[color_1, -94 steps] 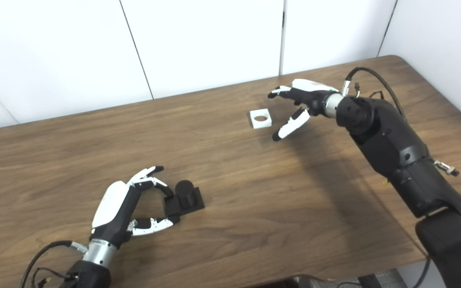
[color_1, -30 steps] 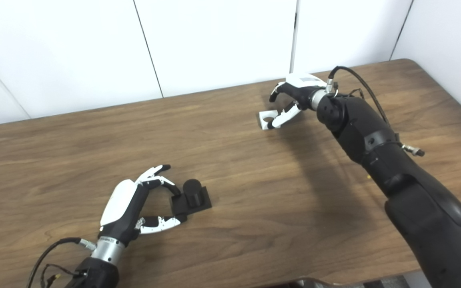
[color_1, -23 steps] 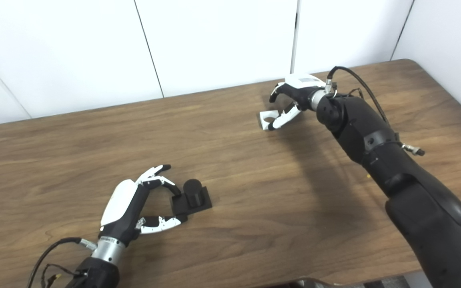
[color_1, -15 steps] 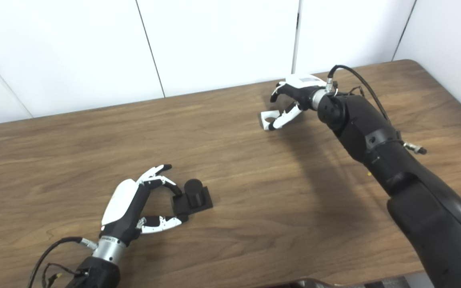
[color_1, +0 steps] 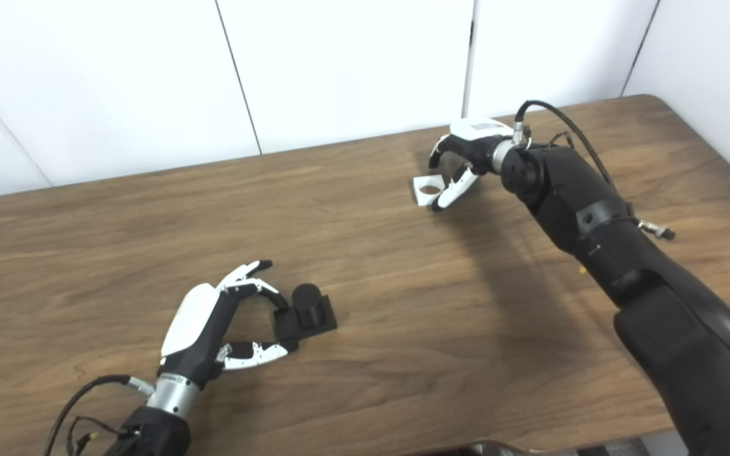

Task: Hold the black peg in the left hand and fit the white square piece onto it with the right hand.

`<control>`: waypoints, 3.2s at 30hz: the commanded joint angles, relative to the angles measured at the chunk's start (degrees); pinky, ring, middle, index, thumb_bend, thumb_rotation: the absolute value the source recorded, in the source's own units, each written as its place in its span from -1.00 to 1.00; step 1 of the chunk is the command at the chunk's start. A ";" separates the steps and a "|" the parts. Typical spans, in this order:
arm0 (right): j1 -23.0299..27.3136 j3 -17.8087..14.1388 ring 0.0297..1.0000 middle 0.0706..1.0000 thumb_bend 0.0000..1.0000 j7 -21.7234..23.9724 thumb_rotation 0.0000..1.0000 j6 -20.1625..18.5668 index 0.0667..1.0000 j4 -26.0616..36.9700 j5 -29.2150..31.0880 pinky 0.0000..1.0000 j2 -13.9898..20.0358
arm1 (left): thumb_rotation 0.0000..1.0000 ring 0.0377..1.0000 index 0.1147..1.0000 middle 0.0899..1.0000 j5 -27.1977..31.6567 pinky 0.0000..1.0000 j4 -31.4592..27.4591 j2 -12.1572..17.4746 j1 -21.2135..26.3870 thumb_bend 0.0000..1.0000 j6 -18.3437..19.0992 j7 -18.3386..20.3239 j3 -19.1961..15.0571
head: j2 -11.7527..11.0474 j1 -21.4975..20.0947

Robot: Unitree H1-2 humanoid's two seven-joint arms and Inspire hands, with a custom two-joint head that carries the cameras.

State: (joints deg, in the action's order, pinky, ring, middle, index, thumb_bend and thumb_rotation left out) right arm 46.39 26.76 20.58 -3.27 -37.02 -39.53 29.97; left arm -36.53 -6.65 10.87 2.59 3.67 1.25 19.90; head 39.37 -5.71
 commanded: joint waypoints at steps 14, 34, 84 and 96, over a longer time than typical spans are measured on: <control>-3.11 1.09 0.86 0.81 0.43 0.37 -0.39 1.22 0.39 -0.84 0.80 0.75 -1.99 | -0.86 0.84 -0.15 0.78 -1.19 0.65 0.20 0.79 -0.90 0.05 2.14 2.20 -0.04 | 0.30 0.51; -4.76 1.81 0.85 0.80 0.38 -4.75 -0.39 0.50 0.21 -2.32 0.71 0.84 -5.26 | -0.86 0.84 -0.15 0.77 -2.00 0.61 0.34 0.25 -0.37 0.05 2.78 2.62 -0.12 | 0.85 1.54; -5.55 3.32 0.81 0.68 0.04 -8.68 -0.72 0.71 -0.10 -3.48 0.08 0.90 -6.93 | -0.85 0.83 -0.15 0.77 -2.76 0.57 0.00 0.56 -0.67 0.05 2.79 3.07 -0.69 | 1.17 2.07; -5.80 3.06 0.80 0.68 0.04 -9.52 -0.72 1.99 -0.10 -3.14 0.55 0.88 -6.06 | -0.85 0.83 -0.15 0.78 -2.73 0.60 0.07 0.33 -0.41 0.05 3.10 3.29 -0.74 | 1.26 2.03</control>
State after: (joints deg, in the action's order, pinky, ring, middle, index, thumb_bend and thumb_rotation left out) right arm 44.69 27.36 8.66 -2.62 -38.08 -38.35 25.54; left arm -38.44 -6.71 10.22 2.78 4.47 1.89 18.90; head 40.61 -3.60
